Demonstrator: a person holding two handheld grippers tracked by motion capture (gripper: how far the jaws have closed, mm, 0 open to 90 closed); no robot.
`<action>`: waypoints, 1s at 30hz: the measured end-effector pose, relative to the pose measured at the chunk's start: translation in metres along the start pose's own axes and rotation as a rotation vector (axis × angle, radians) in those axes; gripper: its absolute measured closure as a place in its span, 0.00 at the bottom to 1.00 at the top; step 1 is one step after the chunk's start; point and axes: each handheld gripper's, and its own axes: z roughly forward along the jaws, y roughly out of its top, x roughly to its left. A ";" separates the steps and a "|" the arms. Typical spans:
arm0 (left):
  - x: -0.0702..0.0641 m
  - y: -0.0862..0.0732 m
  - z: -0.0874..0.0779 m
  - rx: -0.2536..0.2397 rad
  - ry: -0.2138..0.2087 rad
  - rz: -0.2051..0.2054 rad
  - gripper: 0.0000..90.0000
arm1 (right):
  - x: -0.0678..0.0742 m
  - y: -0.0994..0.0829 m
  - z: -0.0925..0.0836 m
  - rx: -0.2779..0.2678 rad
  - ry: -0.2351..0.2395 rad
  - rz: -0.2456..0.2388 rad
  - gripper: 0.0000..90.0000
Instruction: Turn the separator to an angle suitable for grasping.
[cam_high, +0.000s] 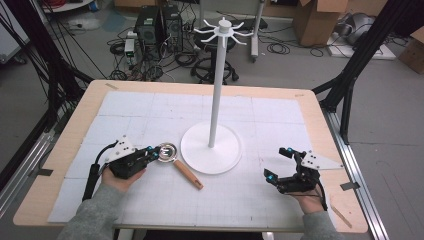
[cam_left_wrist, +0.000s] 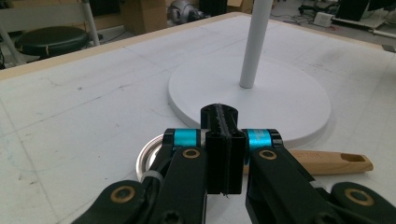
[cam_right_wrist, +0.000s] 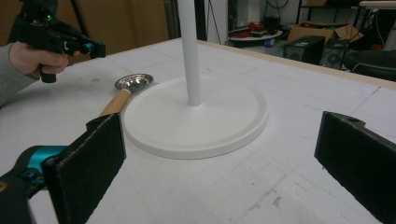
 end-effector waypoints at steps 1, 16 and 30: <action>-0.001 0.001 0.003 0.006 -0.003 -0.003 1.00 | 0.000 0.000 0.000 -0.001 0.000 -0.001 0.01; -0.007 0.005 0.033 0.099 -0.004 0.024 1.00 | 0.002 0.001 -0.002 -0.023 0.030 0.001 0.01; -0.013 0.001 0.059 0.200 -0.020 0.042 1.00 | 0.002 0.001 -0.003 -0.023 0.028 0.006 0.01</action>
